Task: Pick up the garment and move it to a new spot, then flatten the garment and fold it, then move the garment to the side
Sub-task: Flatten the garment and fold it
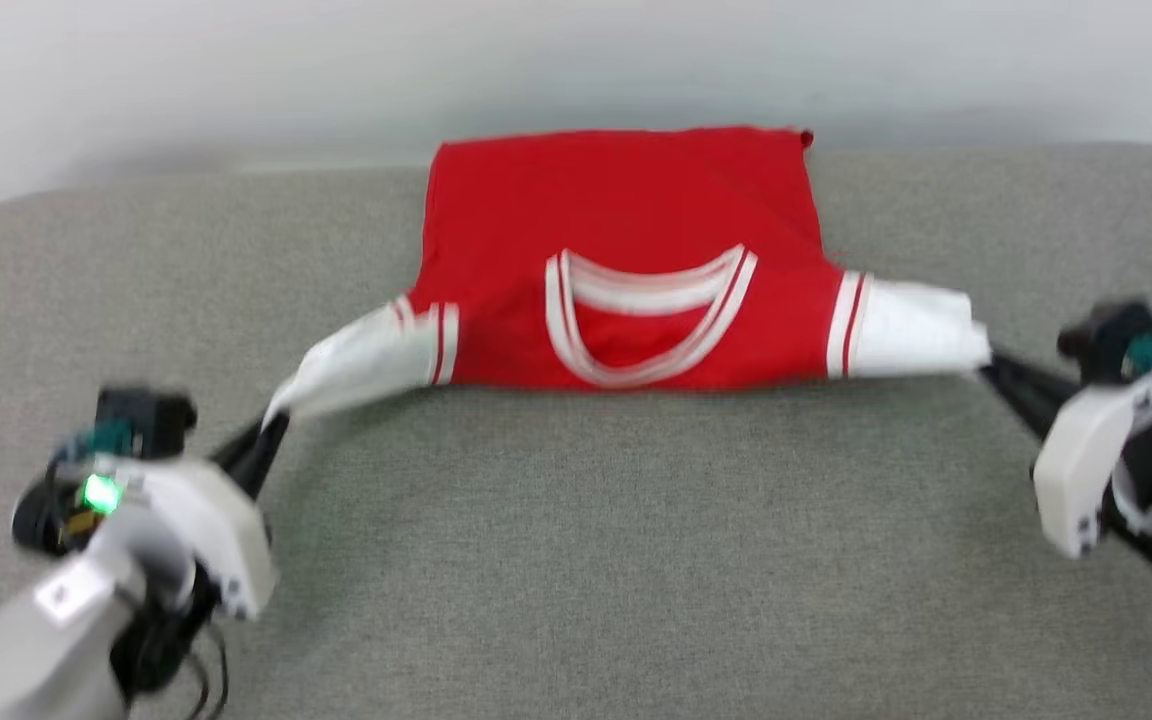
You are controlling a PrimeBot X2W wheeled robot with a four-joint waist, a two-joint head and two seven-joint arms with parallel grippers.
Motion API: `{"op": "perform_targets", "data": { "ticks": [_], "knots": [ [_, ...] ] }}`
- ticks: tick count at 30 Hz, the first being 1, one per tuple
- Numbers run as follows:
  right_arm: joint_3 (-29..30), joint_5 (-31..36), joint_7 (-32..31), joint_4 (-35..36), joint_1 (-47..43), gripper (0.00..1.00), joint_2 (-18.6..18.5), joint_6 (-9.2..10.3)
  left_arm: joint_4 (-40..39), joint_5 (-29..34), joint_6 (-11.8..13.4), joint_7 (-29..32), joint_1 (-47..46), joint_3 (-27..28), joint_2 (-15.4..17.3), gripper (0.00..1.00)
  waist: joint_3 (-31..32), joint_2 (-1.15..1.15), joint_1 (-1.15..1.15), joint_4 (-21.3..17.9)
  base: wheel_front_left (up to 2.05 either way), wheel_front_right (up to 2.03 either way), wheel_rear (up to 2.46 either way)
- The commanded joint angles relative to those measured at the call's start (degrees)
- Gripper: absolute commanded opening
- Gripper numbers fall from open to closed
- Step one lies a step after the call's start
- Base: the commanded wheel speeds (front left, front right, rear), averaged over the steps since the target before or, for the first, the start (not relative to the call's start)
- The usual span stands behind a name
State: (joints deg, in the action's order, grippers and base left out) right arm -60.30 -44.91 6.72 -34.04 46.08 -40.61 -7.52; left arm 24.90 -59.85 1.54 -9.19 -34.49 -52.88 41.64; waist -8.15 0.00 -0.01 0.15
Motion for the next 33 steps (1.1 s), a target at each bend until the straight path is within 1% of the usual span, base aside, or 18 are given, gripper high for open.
{"op": "perform_targets", "data": {
  "ticks": [1, 5, 7, 11, 14, 18, 22, 25, 28, 29, 30, 33],
  "knots": [
    [0.04, -0.32, 0.18, 0.57, -2.48, 0.0, -0.66, 0.06, -1.12, -0.79, 0.75, 0.02, 2.41, -0.04, 0.74, 0.0, 1.64, 0.0, 0.01, -0.46, 0.0, 0.0, 0.0],
    [1.93, -1.09, -0.15, 3.4, -9.59, 0.0, -2.77, 0.06, -6.13, -3.53, 4.27, -1.08, 11.25, 0.04, 4.61, 0.0, 3.64, 0.0, 0.01, -0.82, 0.0, 0.0, 0.0],
    [2.72, -0.83, -0.67, 4.6, -13.43, 0.0, -3.59, 0.06, -7.99, -4.95, 6.0, -1.3, 15.5, -0.25, 5.89, 0.0, 4.73, 0.0, 0.01, -0.9, 0.0, 0.0, 0.0],
    [5.6, -0.94, -1.39, 6.95, -20.87, 0.0, -5.17, 0.06, -11.56, -8.01, 8.44, -1.8, 22.25, -0.43, 7.69, 0.0, 6.78, 0.0, 0.01, -0.8, 0.0, 0.0, 0.0],
    [8.06, -1.22, -2.16, 8.96, -27.16, 0.0, -6.33, 0.06, -14.14, -9.66, 9.98, -2.23, 26.47, -0.78, 8.23, 0.0, 8.2, 0.0, 0.01, -0.37, 0.0, 0.0, 0.0],
    [12.48, -0.79, -3.8, 12.08, -33.94, 0.0, -8.18, 0.07, -17.59, -11.34, 12.41, -3.23, 31.54, -0.49, 10.0, 0.0, 9.05, 0.0, 0.01, -0.39, 0.0, 0.0, 0.0],
    [16.41, 1.61, -5.62, 15.37, -40.32, 0.0, -8.8, 0.07, -20.65, -12.49, 14.52, -3.98, 35.52, -0.33, 11.49, 0.0, 9.21, 0.0, 0.01, -0.29, 0.0, 0.0, 0.0],
    [19.72, 2.98, -7.78, 17.49, -44.24, 0.0, -7.48, 0.07, -22.28, -12.59, 15.78, -4.53, 36.63, 0.11, 11.51, 0.0, 9.0, 0.0, 0.01, -0.16, 0.0, 0.0, 0.0],
    [22.99, 5.27, -10.05, 18.97, -46.19, 0.0, -5.99, 0.07, -23.35, -11.48, 16.27, -4.75, 36.03, 0.09, 10.78, 0.0, 8.63, 0.0, 0.01, 0.0, 0.0, 0.0, 0.0],
    [24.34, 5.9, -10.8, 19.45, -46.41, 0.36, -5.34, 0.07, -23.74, -11.21, 16.4, -4.77, 35.63, 0.16, 10.57, 0.0, 8.49, 0.0, 0.01, 0.03, 0.0, 0.0, 0.0],
    [25.54, 6.54, -11.53, 20.2, -46.67, 1.0, -5.03, 0.07, -23.99, -10.77, 16.61, -4.9, 35.14, 0.36, 10.5, 0.0, 8.24, 0.0, 0.01, 0.1, 0.0, 0.0, 0.0],
    [29.8, 8.28, -13.13, 23.09, -45.37, 1.0, -5.03, 0.06, -24.69, -9.73, 16.9, -5.09, 34.02, 0.62, 10.06, 0.0, 7.12, 0.0, 0.01, 0.2, 0.0, 0.0, 0.0]
  ]
}}
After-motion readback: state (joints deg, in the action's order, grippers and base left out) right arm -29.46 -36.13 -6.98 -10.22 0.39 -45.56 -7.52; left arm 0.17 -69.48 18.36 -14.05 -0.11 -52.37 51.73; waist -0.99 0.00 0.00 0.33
